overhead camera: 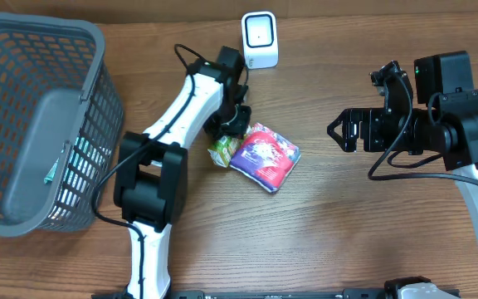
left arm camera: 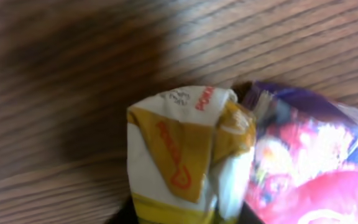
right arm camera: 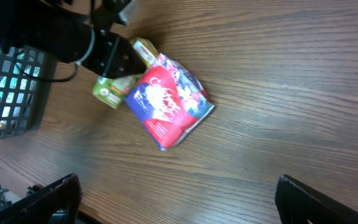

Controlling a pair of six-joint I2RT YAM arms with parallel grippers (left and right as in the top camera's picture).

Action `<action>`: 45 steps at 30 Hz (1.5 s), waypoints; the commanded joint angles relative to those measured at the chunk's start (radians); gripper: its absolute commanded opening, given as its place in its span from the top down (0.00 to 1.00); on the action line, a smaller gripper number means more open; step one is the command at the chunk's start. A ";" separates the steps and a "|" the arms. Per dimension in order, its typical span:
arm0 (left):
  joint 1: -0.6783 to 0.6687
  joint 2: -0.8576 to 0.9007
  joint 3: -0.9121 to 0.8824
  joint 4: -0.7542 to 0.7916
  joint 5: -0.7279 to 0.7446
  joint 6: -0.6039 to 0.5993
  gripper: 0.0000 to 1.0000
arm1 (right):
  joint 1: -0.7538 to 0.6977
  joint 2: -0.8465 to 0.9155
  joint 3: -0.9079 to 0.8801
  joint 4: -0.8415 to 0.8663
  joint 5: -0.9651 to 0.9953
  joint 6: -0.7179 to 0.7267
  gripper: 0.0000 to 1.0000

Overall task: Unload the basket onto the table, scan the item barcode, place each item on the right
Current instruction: 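Carry the yellow-green packet out and place it beside the red bag, then reach the left gripper into the basket and grasp the mint-green packet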

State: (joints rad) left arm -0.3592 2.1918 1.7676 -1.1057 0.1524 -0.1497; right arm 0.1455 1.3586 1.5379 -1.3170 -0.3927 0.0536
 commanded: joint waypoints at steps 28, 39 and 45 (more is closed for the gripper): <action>0.588 -0.118 1.119 -0.584 0.165 0.087 0.44 | 0.005 -0.006 0.026 0.002 -0.002 0.006 0.00; 1.189 -0.363 0.608 -0.563 0.242 0.171 0.49 | 0.005 -0.006 0.026 0.003 -0.002 0.005 0.00; 1.204 -0.362 0.317 -0.401 0.225 0.224 0.46 | 0.005 -0.006 0.026 0.018 -0.002 0.005 0.00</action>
State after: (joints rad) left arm 0.8932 1.8339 2.2150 -1.5597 0.3428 0.0055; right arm 0.1455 1.3586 1.5379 -1.3128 -0.3927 0.0532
